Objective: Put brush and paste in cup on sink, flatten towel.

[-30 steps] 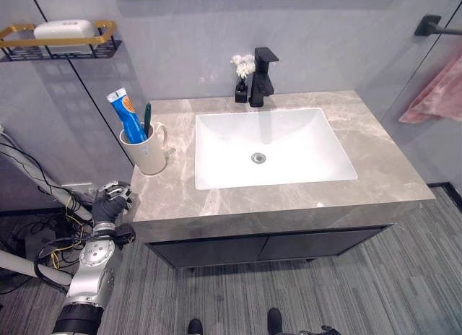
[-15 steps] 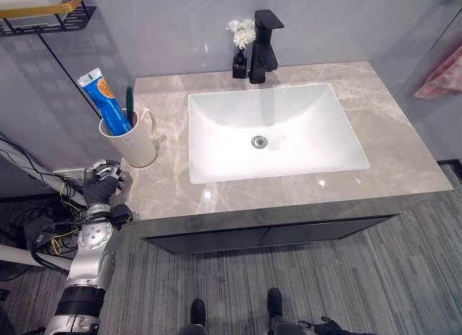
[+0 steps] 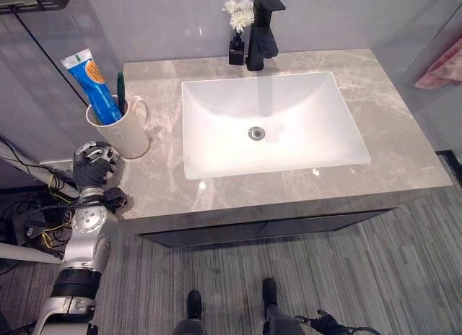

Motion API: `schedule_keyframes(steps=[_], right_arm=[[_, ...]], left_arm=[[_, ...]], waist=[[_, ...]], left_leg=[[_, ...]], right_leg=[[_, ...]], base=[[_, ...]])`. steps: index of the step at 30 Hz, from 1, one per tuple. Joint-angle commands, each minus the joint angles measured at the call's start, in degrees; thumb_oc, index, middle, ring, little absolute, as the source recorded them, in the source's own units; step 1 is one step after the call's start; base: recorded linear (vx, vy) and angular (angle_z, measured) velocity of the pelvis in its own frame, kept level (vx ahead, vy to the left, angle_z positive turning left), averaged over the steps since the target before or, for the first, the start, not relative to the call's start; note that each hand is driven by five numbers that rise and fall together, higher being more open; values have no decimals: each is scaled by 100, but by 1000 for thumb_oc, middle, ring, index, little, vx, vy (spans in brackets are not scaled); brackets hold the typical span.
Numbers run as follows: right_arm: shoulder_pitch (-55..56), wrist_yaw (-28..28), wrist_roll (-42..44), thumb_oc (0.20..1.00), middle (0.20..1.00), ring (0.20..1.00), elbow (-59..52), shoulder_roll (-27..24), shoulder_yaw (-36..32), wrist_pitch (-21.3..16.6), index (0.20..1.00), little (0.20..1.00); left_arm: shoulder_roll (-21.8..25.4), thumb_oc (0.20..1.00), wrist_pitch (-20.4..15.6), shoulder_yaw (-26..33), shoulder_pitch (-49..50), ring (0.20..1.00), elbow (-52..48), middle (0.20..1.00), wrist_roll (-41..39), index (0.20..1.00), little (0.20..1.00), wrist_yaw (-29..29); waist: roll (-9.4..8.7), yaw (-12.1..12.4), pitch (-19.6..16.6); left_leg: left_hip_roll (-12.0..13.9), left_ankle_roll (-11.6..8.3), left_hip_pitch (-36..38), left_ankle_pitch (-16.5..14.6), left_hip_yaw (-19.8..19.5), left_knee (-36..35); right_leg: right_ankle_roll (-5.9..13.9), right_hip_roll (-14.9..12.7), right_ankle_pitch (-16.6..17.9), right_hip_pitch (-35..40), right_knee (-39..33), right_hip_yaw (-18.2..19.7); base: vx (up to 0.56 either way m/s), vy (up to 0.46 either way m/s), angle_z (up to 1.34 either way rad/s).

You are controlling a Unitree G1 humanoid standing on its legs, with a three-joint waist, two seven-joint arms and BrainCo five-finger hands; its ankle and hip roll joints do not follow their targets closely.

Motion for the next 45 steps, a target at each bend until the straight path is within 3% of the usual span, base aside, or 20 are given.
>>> schedule_keyframes(steps=[1, 14, 20, 24, 26, 45], right_arm=[[-104, -64, 51, 1000, 1000, 1000, -31, 20, 241, 77, 1000, 1000], [-44, -88, 39, 1000, 1000, 1000, -59, 49, 285, 47, 1000, 1000], [30, -45, -16, 1000, 1000, 1000, 44, 71, 182, 106, 1000, 1000], [12, -23, -27, 1000, 1000, 1000, 0, 51, 127, 81, 1000, 1000], [-82, -38, -605, 1000, 1000, 1000, -155, -25, 515, 96, 1000, 1000], [73, 72, -354, 1000, 1000, 1000, 133, -22, 277, 100, 1000, 1000]], left_arm=[[171, 200, -258, -5, -385, 200, -99, 200, -73, 200, 200, -19], [219, 200, -180, 0, -506, 200, 144, 200, 223, 200, 200, 182], [12, 200, -97, 291, 70, 200, -330, 200, 565, 200, 200, 195], [178, 200, -41, 421, 311, 200, -517, 200, 1024, 200, 200, 140], [139, 200, -58, 420, 367, 200, -549, 200, 969, 200, 200, 80], [-49, 200, -130, 33, 620, 200, -1263, 200, 116, 200, 200, -647]], waist=[[102, -161, 34], [84, -181, 60], [53, -99, -8], [57, -53, -20], [70, 0, 23], [248, -9, 120]], left_leg=[[-106, 114, -140, 150, -311, 23], [-69, 87, -71, 134, -348, 23], [-39, 72, 146, 77, -396, 23], [-28, 52, 204, 76, -415, 23], [-27, 45, 200, 94, -402, 23], [-27, 37, 163, 138, -400, 23]], right_leg=[[113, -66, -139, 554, 15, -55], [110, -48, -180, 634, 15, -98], [80, -44, -285, 916, 15, -206], [68, -45, -298, 998, 15, -263], [60, -45, -286, 1014, 15, -292], [59, -60, -253, 980, 15, -367]], base=[[35, -3, -2], [0, 0, 0], [11, -11, 0], [-12, -12, 4], [-47, -28, 5], [-8, -2, 2]])
